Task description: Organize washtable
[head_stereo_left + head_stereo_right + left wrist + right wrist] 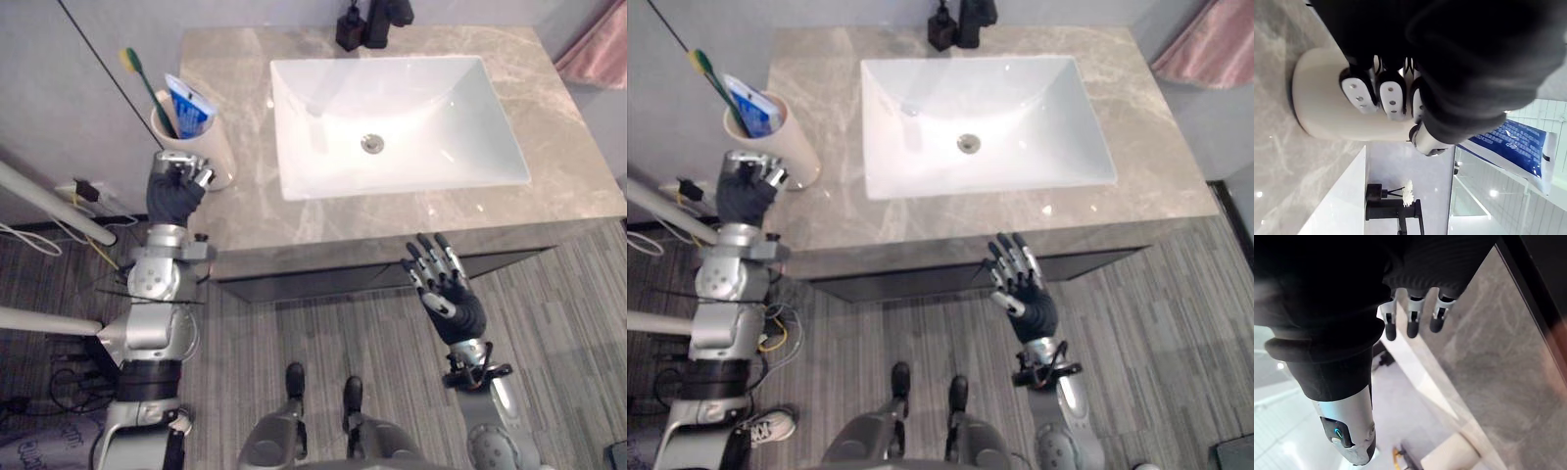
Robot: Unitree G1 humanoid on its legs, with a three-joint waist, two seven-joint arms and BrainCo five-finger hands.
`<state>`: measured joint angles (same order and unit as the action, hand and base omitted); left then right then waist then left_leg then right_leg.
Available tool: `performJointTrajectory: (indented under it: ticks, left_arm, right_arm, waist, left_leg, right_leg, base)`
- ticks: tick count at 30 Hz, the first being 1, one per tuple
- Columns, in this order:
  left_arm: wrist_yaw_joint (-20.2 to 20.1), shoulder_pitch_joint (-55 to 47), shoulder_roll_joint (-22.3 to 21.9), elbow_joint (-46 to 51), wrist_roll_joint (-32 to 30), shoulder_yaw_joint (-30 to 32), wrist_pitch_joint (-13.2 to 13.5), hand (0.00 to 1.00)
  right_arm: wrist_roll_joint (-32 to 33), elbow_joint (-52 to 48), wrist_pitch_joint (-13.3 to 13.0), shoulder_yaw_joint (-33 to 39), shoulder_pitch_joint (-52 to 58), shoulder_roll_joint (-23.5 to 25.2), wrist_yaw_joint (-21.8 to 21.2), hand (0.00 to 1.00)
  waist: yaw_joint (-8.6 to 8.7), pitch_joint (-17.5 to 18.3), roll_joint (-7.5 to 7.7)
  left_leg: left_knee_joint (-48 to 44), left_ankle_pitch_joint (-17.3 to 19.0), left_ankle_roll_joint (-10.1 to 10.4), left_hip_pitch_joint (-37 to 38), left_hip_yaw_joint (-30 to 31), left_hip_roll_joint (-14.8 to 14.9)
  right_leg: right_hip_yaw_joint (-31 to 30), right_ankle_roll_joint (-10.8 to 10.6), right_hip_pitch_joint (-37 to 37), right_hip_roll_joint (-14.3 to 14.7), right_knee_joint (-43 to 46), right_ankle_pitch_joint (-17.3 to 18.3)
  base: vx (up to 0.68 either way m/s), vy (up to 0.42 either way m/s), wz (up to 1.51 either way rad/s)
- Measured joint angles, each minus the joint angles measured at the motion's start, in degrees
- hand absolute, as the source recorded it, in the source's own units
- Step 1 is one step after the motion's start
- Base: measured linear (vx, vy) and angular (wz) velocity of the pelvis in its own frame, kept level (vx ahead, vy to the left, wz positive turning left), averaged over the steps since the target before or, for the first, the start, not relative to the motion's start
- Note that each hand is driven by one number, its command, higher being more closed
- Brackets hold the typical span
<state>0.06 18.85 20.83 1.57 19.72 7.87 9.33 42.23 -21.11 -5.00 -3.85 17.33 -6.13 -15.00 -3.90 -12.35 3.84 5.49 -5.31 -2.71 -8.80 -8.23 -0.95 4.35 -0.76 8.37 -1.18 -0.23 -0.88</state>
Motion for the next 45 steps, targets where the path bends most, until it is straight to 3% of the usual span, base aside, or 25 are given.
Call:
performJointTrajectory:
  ticks: [21, 40, 45]
  left_arm:
    - [1.83, 7.72, 1.01, -6.91, 1.08, -0.04, -0.39, 1.0]
    - [4.04, 21.39, 7.78, -15.9, 2.2, -3.74, -0.52, 1.0]
    - [5.22, 26.51, 10.21, -18.51, 2.42, -3.94, -0.74, 1.0]
  right_arm:
    - [0.38, -0.01, 0.07, 0.97, -0.04, -0.75, 0.07, 0.0]
    - [0.38, -0.19, 0.07, 1.05, 0.12, -1.44, 0.07, 0.0]
    - [0.38, -1.05, 0.03, 1.05, 0.12, -1.85, 0.07, 0.0]
  waist:
    - [0.04, -1.96, 0.99]
    - [0.15, -4.5, 1.47]
    - [0.14, -6.51, 2.41]
  left_leg:
    - [-0.03, 0.07, -0.16, -1.43, -1.46, 0.04]
    - [-0.05, 0.07, -0.22, -2.64, -2.06, 0.09]
    - [-0.06, 0.07, -0.25, -2.89, -2.73, 0.1]
  right_leg:
    - [-1.44, -0.17, 1.83, 0.05, -0.15, -0.83]
    - [-1.7, 0.12, 3.3, 0.14, -0.28, -1.68]
    - [-2.45, -0.02, 3.79, 0.14, -0.3, -1.98]
  base:
    - [0.01, 0.004, -0.03]
    - [0.0, 0.003, -0.01]
    - [0.02, 0.014, -0.06]
